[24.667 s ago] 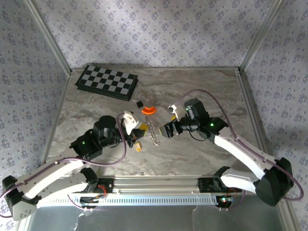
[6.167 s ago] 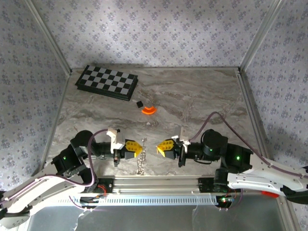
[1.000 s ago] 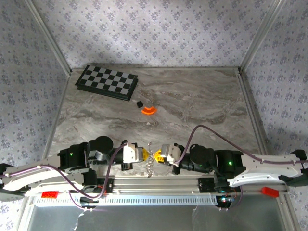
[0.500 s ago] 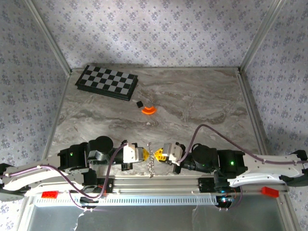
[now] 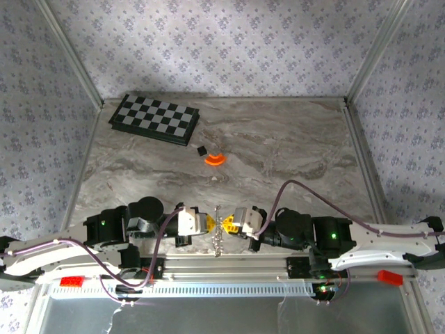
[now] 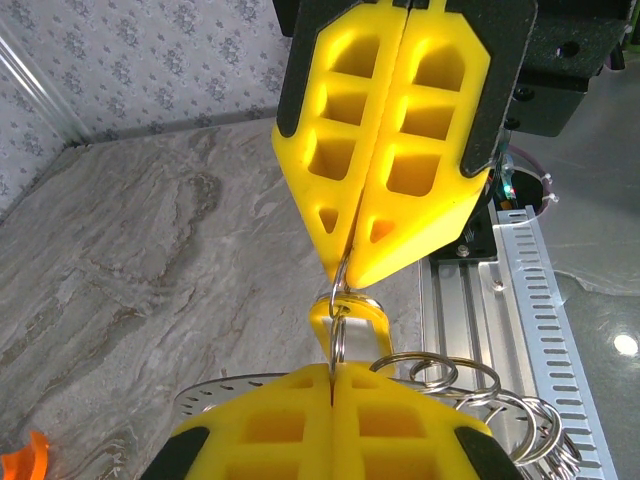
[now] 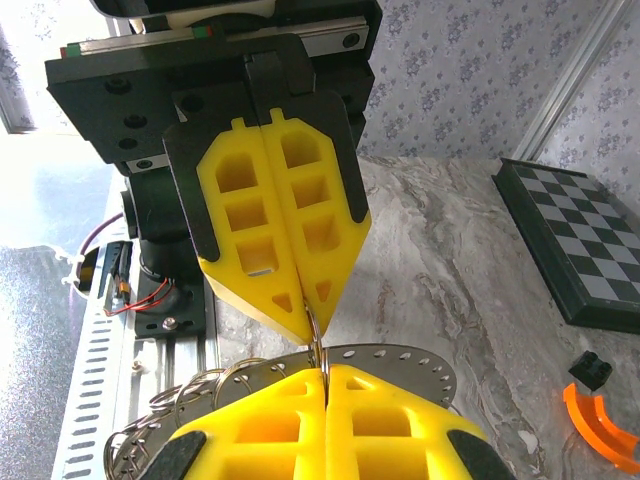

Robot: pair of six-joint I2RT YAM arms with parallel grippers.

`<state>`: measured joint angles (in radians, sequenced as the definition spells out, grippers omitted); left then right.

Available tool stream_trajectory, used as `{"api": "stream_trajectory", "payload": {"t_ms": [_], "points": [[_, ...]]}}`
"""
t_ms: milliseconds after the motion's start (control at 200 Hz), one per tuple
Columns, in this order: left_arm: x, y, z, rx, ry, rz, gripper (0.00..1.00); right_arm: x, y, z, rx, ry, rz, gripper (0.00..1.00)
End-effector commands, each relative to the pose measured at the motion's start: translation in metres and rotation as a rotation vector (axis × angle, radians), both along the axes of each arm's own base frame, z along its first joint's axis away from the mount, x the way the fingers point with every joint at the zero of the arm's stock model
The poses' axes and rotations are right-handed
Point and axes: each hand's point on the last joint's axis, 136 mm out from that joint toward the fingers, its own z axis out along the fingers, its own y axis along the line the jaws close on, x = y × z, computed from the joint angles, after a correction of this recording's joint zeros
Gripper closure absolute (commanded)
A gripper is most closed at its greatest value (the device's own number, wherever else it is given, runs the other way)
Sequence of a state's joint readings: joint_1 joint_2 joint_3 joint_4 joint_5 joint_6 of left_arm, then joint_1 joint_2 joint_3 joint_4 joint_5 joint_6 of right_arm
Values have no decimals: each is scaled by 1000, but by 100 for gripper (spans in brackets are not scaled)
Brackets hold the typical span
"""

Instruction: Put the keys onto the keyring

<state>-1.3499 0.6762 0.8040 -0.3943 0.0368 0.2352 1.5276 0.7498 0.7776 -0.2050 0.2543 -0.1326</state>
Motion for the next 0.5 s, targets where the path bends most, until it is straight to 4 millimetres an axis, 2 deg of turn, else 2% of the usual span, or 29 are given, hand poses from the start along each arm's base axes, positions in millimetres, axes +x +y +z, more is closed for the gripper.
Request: {"api": "stream_trajectory", "payload": {"t_ms": [0, 495], "points": [[-4, -1, 23, -65, -4, -15, 100, -4, 0, 16, 38, -12, 20, 100], [-4, -1, 24, -68, -4, -17, 100, -5, -2, 16, 59, 0, 24, 100]]}}
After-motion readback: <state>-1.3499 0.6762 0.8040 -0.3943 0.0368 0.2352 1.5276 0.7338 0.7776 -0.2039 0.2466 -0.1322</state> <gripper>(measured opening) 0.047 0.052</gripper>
